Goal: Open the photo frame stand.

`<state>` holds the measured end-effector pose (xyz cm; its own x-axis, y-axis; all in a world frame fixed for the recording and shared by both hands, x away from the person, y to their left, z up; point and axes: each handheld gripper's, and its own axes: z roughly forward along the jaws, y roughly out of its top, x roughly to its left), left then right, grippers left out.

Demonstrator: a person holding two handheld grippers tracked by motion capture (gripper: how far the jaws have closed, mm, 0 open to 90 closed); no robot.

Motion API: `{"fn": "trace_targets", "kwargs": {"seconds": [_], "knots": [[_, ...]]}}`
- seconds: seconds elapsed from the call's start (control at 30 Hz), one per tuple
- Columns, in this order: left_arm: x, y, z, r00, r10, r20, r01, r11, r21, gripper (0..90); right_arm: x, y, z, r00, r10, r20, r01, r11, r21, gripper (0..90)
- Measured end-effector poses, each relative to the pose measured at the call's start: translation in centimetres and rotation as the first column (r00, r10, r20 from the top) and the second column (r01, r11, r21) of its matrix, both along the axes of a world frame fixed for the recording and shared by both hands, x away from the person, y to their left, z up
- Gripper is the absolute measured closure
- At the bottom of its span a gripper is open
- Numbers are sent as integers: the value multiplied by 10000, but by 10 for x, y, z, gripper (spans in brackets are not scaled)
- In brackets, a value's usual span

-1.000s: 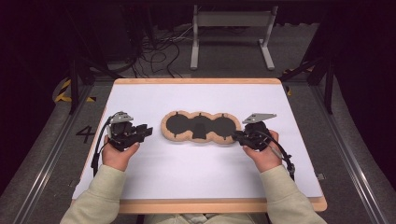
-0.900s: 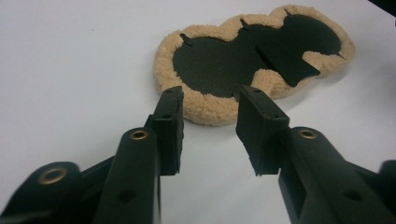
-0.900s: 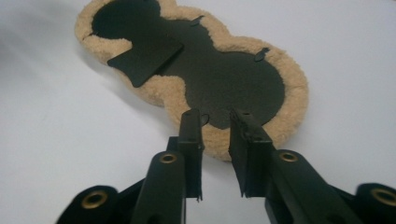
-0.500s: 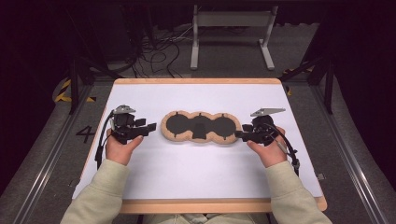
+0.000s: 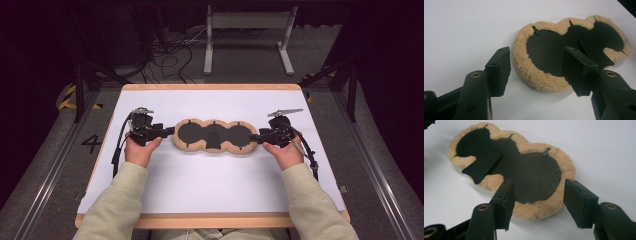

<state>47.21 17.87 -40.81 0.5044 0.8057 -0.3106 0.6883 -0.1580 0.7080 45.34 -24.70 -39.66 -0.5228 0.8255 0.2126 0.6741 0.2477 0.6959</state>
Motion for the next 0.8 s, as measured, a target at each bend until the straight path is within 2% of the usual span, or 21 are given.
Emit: {"fn": "trace_targets", "kwargs": {"seconds": [0.17, 0.3, 0.4, 0.43, 0.53, 0.6, 0.7, 0.77, 0.8], "knots": [[9, -9, -11, 9992, -68, -405, 74, 9999, 141, 387, 10, -4, -9, 9984, -480, -285, 483, 9988, 110, 417], [13, -10, -18, 9977, -40, -673, 50, 9999, 152, 376, 17, -3, -16, 9967, -691, -418, 696, 9975, 110, 403], [14, -9, -20, 9972, -71, -750, 85, 9998, 181, 375, 19, -1, -19, 9957, -771, -507, 777, 9969, 86, 405], [14, -9, -21, 9973, -59, -725, 74, 9998, 199, 375, 18, 2, -19, 9966, -708, -410, 709, 9975, -3, 414], [14, -8, -21, 9976, -52, -693, 65, 9998, 181, 375, 12, 14, -16, 9999, -28, -142, 24, 9997, -235, 500], [13, -9, -19, 9979, -23, -649, 34, 9999, 168, 376, 9, 22, -14, 9991, 430, 2, -430, 9989, -195, 532], [12, -9, -18, 9985, -35, -553, 46, 9998, 187, 378, 5, 34, -11, 9945, 1042, 122, -1041, 9945, -134, 566], [12, -9, -17, 9986, -37, -536, 47, 9998, 182, 379, 4, 38, -11, 9934, 1141, 124, -1139, 9934, -151, 579], [11, -10, -17, 9984, -40, -565, 48, 9999, 147, 381, 1, 50, -13, 9874, 1579, 138, -1571, 9865, -456, 600]]}}
